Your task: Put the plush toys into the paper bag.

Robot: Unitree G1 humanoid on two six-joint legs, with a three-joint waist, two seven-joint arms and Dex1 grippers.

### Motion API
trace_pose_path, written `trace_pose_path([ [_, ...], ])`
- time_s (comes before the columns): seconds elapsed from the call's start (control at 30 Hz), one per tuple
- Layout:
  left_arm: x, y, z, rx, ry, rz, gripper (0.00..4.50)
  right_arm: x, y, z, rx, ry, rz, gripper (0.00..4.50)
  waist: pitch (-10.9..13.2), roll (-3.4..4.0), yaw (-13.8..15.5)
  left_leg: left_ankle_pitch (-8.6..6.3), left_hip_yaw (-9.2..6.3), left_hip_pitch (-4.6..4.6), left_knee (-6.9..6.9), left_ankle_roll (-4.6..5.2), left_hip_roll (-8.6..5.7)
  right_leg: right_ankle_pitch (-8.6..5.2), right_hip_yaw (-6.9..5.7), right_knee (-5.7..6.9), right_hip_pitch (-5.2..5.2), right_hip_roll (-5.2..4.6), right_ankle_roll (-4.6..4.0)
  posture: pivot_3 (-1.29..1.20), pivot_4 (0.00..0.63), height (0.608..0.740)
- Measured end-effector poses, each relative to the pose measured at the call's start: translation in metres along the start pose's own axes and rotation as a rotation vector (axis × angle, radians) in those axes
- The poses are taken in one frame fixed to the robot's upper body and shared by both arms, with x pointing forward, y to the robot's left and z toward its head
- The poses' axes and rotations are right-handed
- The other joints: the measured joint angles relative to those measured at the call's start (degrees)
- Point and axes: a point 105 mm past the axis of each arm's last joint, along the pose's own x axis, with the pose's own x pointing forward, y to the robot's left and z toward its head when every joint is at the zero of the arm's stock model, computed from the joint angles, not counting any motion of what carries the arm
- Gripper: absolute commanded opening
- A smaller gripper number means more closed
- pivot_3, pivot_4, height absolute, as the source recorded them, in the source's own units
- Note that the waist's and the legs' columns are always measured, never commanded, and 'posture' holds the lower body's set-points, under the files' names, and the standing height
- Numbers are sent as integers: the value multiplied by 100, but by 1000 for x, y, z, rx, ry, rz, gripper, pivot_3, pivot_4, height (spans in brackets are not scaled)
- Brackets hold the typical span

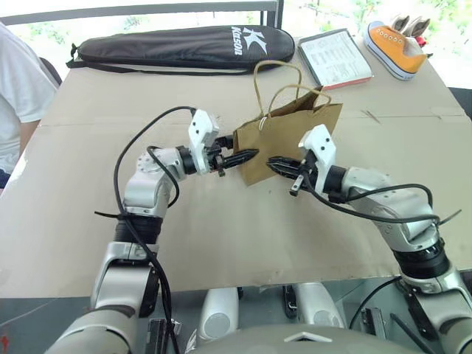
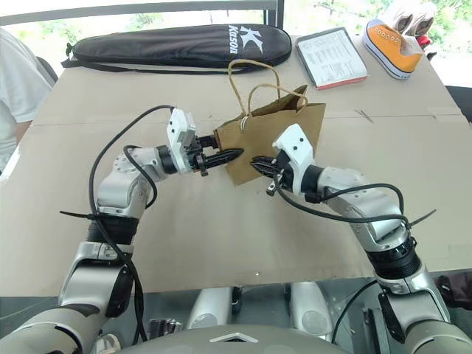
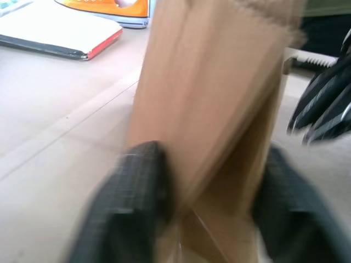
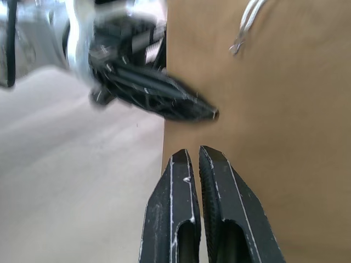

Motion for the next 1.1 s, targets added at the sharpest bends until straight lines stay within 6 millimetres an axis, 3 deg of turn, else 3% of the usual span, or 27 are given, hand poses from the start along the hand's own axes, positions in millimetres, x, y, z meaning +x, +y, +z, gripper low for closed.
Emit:
trace_pose_path([
  [0.07, 1, -1, 0, 5, -15, 4, 42, -9, 2, 3, -33, -18, -24, 0, 0, 0, 13, 0, 0, -2, 1, 0, -2, 0, 0, -1, 0, -1, 0, 0, 150, 740],
  [0.13, 0, -1, 3, 22, -28, 2, 42, -17, 5, 6, -58, -60, -52, 0, -2, -3, 15, 0, 0, -1, 1, 0, -2, 0, -1, -3, 1, -2, 1, 0, 150, 740],
  [0.17, 0, -2, 6, 43, -35, -25, 0, -27, 5, 7, -59, -90, -67, 502, -1, -3, 27, 0, 0, -2, 2, 0, -4, 0, -1, -3, 1, -3, 1, 0, 150, 740],
  [0.2, -4, -1, 9, 71, -30, -52, 0, -40, 4, 6, -65, -93, -83, 705, -1, -3, 32, 0, 0, -2, 2, 0, -4, 0, -1, -5, 2, -2, 1, 0, 150, 740],
  [0.3, -31, 11, 21, 181, 1, -139, 0, -96, -1, -7, -130, 31, -160, 2124, -2, -3, 46, 0, 1, 4, 1, 0, -5, -1, -2, -7, 6, -3, 0, 0, 150, 740],
  [0.4, -37, 22, 27, 251, 4, -160, 0, -121, 3, -8, -145, 63, -189, 3392, -5, 2, 41, 0, -1, 14, 1, 0, -4, -2, -4, -3, 14, 0, 2, 0, 150, 740],
  [0.47, -38, 32, 20, 253, 28, -181, 0, -146, 7, -13, -163, 127, -222, 4466, -7, 1, 51, 0, -1, 14, 6, 0, -5, -3, -3, -5, 16, 0, 5, 0, 150, 740],
  [0.53, -38, 33, 11, 235, 36, -191, 0, -154, 6, -11, -175, 132, -245, 4466, -11, -5, 3, 0, 4, 12, 10, 0, -5, -1, 2, -7, 18, -2, 5, 0, 150, 740],
  [0.57, -36, 33, 8, 224, 36, -202, 693, -156, 6, -11, -177, 134, -250, 4500, -11, -7, -4, 0, 4, 11, 13, 0, -5, 1, 2, -8, 18, -2, 8, 0, 150, 740],
  [0.6, -35, 32, 4, 217, 42, -217, 854, -158, 5, -10, -185, 132, -254, 4500, -11, -8, -14, 0, 3, 11, 15, 0, -5, 1, 2, -7, 17, -1, 9, 0, 150, 740],
  [0.77, -36, 33, 7, 201, 19, -197, 2952, -154, 4, -3, -208, 90, -261, 4500, -11, -8, -3, 0, -1, 10, 14, 0, -4, 1, 1, -3, 17, -1, 9, 0, 150, 740],
  [0.9, -70, 26, 3, 79, 35, -93, 2952, -153, 5, -5, -198, 71, -240, 4500, -12, -7, -105, -1, 4, 13, 7, 0, 2, 2, 11, -2, 15, 0, 7, 0, 150, 740],
  [1.0, -111, 7, -12, -58, 101, 25, 2952, -169, -2, -15, -146, 85, -268, 4500, -11, -5, -138, -1, 1, 16, -1, -1, 6, 1, 3, -1, 14, -6, 5, 0, 150, 740],
  [1.1, -138, -20, -16, -163, 144, 95, 2952, -187, -7, -17, -149, 106, -275, 4500, -11, -3, -89, -1, 2, 21, -2, -2, 7, -2, -1, -2, 17, -23, 4, 0, 150, 740],
])
